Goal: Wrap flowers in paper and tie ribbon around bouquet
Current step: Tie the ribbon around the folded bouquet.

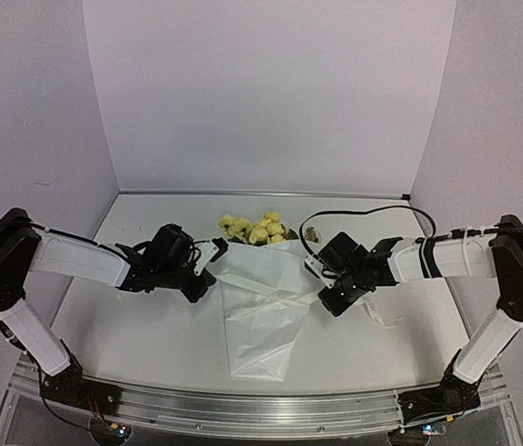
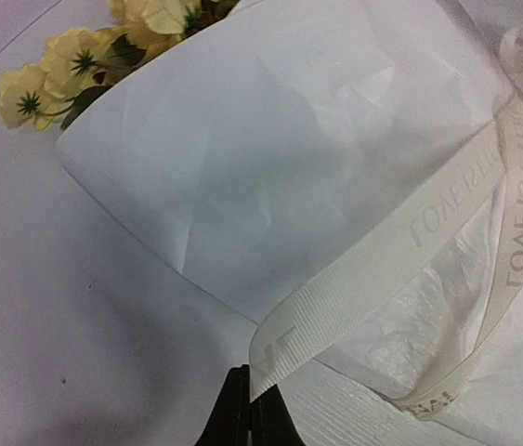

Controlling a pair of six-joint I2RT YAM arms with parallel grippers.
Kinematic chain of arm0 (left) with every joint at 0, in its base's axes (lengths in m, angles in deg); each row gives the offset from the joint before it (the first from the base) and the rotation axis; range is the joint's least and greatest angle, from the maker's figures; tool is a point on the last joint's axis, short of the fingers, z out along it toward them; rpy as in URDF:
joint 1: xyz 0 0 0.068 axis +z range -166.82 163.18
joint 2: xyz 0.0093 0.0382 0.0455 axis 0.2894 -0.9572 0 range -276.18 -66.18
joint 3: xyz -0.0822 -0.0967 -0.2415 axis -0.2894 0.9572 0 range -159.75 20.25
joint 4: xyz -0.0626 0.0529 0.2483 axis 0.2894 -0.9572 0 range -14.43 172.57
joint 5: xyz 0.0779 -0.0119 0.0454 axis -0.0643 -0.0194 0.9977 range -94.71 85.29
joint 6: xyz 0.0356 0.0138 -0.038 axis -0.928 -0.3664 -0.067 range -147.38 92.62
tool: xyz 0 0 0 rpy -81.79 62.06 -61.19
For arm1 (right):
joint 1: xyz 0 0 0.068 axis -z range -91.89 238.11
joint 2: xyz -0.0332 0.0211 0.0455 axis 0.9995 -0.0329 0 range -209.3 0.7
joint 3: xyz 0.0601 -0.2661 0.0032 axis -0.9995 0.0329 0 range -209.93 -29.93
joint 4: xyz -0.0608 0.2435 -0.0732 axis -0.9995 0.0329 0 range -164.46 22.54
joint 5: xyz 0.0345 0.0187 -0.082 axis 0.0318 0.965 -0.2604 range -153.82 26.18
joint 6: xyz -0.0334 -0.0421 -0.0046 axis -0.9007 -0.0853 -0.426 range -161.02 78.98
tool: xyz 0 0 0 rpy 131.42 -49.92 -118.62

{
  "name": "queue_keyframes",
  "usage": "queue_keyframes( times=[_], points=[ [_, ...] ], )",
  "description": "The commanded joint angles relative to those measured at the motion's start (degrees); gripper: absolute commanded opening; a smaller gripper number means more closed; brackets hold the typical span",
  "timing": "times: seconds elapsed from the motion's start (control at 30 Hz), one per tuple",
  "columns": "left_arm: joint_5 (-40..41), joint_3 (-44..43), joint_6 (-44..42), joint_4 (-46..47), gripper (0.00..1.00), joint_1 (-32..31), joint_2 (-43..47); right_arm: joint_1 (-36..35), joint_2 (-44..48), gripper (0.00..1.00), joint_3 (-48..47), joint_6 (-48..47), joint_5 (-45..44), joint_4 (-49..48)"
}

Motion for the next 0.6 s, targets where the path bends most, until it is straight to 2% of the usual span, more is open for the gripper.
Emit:
queue_keyframes(
  times=[0.0,0.17,0.27,0.43,0.57],
  points=[
    [7.2,2.9,21.8,2.6,0.0,0.0,3.0,0.0,-2.8,0.0,-4.8,10.2,-5.8,9.2],
    [11.0,3.1,33.8,-1.6,0.0,0.3,2.0,1.9,-4.9,0.0,-6.5,18.5,-6.9,12.9],
    [13.6,3.9,44.4,-7.4,0.0,3.4,3.0,4.5,-3.8,0.0,-4.0,24.0,-7.3,13.8],
    [1.6,10.1,55.7,-8.0,0.0,20.5,9.3,12.0,2.4,0.0,4.9,31.1,-8.2,13.4],
    [-5.7,14.6,59.6,-8.4,0.0,34.6,13.3,20.0,9.6,0.0,12.7,35.2,-6.3,11.8]
  ],
)
